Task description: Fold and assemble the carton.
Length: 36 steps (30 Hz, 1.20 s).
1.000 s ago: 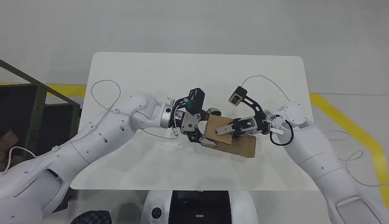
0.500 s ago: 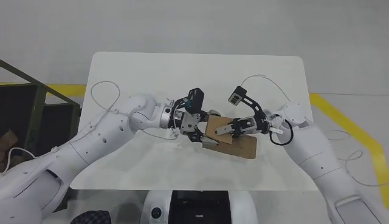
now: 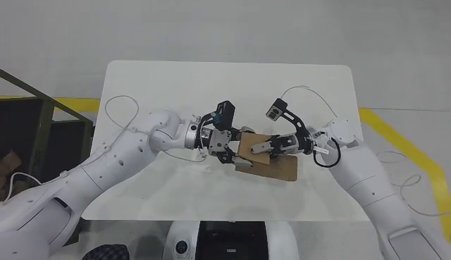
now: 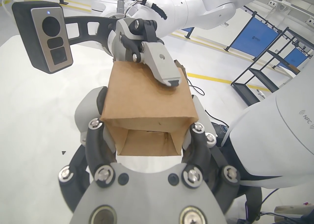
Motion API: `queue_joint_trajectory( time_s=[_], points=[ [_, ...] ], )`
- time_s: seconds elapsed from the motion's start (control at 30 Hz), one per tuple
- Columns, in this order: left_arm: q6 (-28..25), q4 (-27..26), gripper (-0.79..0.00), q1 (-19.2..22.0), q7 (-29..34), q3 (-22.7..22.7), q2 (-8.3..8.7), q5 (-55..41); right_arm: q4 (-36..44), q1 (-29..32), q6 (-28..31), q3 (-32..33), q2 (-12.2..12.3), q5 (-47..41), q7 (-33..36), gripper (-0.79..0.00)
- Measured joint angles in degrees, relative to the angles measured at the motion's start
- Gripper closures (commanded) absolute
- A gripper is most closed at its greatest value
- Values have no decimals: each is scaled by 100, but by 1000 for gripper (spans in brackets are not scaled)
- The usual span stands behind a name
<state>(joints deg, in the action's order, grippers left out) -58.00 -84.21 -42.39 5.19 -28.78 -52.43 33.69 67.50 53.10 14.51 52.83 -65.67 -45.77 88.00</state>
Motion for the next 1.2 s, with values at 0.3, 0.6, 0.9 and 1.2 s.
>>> queue_joint_trajectory(
  time_s=[0.3, 0.6, 0.9, 1.2],
  points=[
    [-1, -3, -539, -89, -148, -111, 52, 91, 12, 47, 4, 99, 20, -66, 0, -256],
    [0, -64, -542, -239, -374, -331, 152, 267, -41, 288, 79, 531, 169, -200, 0, -243],
    [0, -134, -548, -348, -459, -471, 213, 381, -58, 600, 41, 1049, 335, -182, -78, -6],
    [0, -204, -545, -369, -437, -549, 224, 405, 265, 772, -130, 1147, 392, 257, -350, 0]
  ],
)
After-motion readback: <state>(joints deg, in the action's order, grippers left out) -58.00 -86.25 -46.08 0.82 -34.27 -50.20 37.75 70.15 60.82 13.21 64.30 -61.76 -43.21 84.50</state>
